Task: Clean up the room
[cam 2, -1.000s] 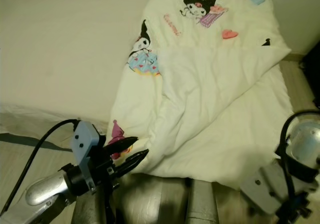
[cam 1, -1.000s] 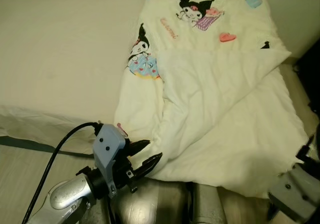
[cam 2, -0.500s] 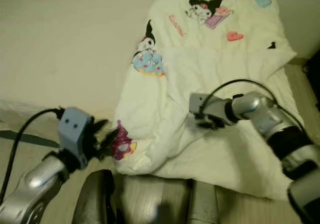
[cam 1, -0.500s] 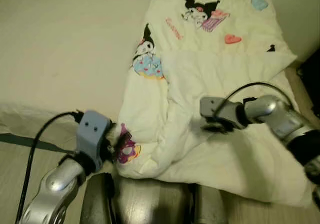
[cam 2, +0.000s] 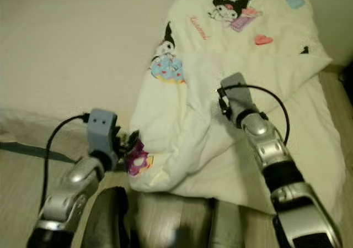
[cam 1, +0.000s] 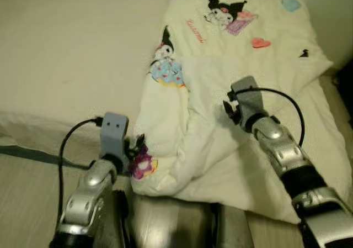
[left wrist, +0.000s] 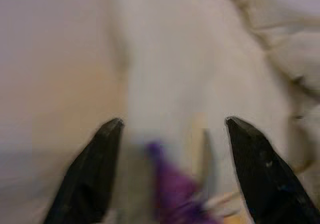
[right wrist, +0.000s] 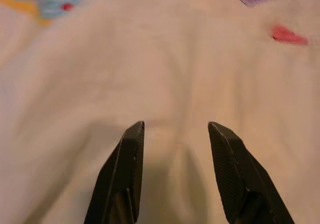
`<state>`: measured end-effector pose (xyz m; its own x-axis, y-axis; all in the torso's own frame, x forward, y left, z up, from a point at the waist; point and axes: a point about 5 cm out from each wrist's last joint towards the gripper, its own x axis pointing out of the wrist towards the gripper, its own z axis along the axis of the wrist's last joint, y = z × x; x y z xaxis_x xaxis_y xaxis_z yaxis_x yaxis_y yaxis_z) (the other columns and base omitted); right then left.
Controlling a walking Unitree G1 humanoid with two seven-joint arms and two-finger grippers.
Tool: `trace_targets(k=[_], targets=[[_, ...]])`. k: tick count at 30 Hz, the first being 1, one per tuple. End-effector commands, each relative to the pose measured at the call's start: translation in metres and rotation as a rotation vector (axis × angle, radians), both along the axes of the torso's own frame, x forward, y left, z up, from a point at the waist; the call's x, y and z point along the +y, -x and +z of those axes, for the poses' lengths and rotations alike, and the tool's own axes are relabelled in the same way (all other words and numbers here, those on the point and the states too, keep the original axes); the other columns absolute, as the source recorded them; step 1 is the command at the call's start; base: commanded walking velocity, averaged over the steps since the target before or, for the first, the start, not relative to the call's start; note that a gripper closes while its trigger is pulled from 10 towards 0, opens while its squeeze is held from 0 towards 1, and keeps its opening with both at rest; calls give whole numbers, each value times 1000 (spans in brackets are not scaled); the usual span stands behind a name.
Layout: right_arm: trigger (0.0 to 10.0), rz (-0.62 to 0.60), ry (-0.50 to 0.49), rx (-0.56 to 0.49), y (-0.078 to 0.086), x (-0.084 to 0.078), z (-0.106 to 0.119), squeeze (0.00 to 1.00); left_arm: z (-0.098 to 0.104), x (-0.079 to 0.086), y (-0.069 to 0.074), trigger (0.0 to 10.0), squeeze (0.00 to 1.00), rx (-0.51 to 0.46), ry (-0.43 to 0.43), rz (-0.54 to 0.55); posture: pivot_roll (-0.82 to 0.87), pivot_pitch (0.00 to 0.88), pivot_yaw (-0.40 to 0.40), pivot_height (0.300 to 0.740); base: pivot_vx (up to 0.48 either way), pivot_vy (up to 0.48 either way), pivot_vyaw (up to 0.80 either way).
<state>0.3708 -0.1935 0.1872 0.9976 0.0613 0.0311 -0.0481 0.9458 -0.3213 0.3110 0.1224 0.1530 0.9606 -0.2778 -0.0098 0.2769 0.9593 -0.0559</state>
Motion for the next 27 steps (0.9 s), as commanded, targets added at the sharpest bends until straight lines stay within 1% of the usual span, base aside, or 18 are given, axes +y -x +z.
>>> trace_targets(k=[1, 3, 4, 6, 7, 8, 9, 11, 13, 15, 16, 17, 18, 20, 21, 22, 26, 27], targets=[[10000, -87, -98, -24, 12, 0, -6, 0, -11, -11, 1, 10000, 1000, 35, 40, -52, -55, 325, 53, 551, 0, 0, 0], [10000, -87, -98, -24, 12, 0, -6, 0, -11, -11, 1, 10000, 1000, 35, 40, -52, -55, 325, 53, 551, 0, 0, 0], [10000, -98, -109, -29, 20, 3, -11, 0, -10, -17, 0, 10000, 1000, 29, 67, -78, -68, 325, 65, 551, 0, 0, 0], [10000, -82, -109, -76, 38, 10, -15, 0, -5, -32, -3, 10000, 1000, 6, 140, -129, -83, 327, 77, 551, 0, 0, 0], [10000, -82, -109, -76, 38, 10, -15, 0, -5, -32, -3, 10000, 1000, 6, 140, -129, -83, 327, 77, 551, 0, 0, 0], [10000, -78, -113, -104, 48, 12, -16, 0, -3, -42, -7, 10000, 1000, 0, 178, -159, -92, 330, 84, 551, 0, 0, 0], [10000, -78, -113, -104, 48, 12, -16, 0, -3, -42, -7, 10000, 1000, 0, 178, -159, -92, 330, 84, 551, 0, 0, 0], [10000, -87, -120, -102, 53, 11, -20, 0, -6, -49, -10, 10000, 1000, 10, 187, -165, -95, 331, 87, 551, 0, 0, 0], [10000, -94, -147, -84, 56, 9, -22, 0, -10, -53, -16, 10000, 1000, 44, 242, -150, -113, 341, 99, 551, 0, 0, 0], [10000, -94, -147, -84, 56, 9, -22, 0, -10, -53, -16, 10000, 1000, 44, 242, -150, -113, 341, 99, 551, 0, 0, 0], [10000, -84, -165, -76, 59, 10, -23, 0, -13, -56, -23, 10000, 1000, 78, 295, -136, -115, 342, 101, 551, 0, 0, 0], [10000, -75, -168, -77, 60, 10, -22, 0, -14, -56, -25, 10000, 1000, 90, 311, -130, -115, 342, 101, 551, 0, 0, 0], [10000, -62, -171, -75, 64, 13, -20, 0, -16, -58, -31, 10000, 561, 108, 326, -124, -118, 346, 103, 551, 0, 0, 0], [10000, -55, -167, -74, 66, 14, -19, 0, -18, -59, -34, 10000, 322, 114, 320, -130, -120, 347, 103, 551, 0, 0, 0], [10000, -51, -165, -74, 66, 15, -19, 0, -19, -60, -34, 10000, 322, 112, 313, -133, -120, 347, 103, 551, 0, 0, 0], [10000, -46, -163, -74, 66, 15, -19, 0, -20, -61, -35, 10000, 122, 116, 309, -140, -121, 349, 104, 551, 0, 0, 0], [10000, -42, -161, -73, 66, 15, -19, 0, -21, -63, -35, 10000, 122, 120, 308, -145, -121, 349, 104, 551, 0, 0, 0], [10000, -40, -159, -71, 68, 13, -18, 0, -23, -65, -36, 10000, 0, 133, 319, -156, -125, 353, 104, 551, 0, 0, 0]])
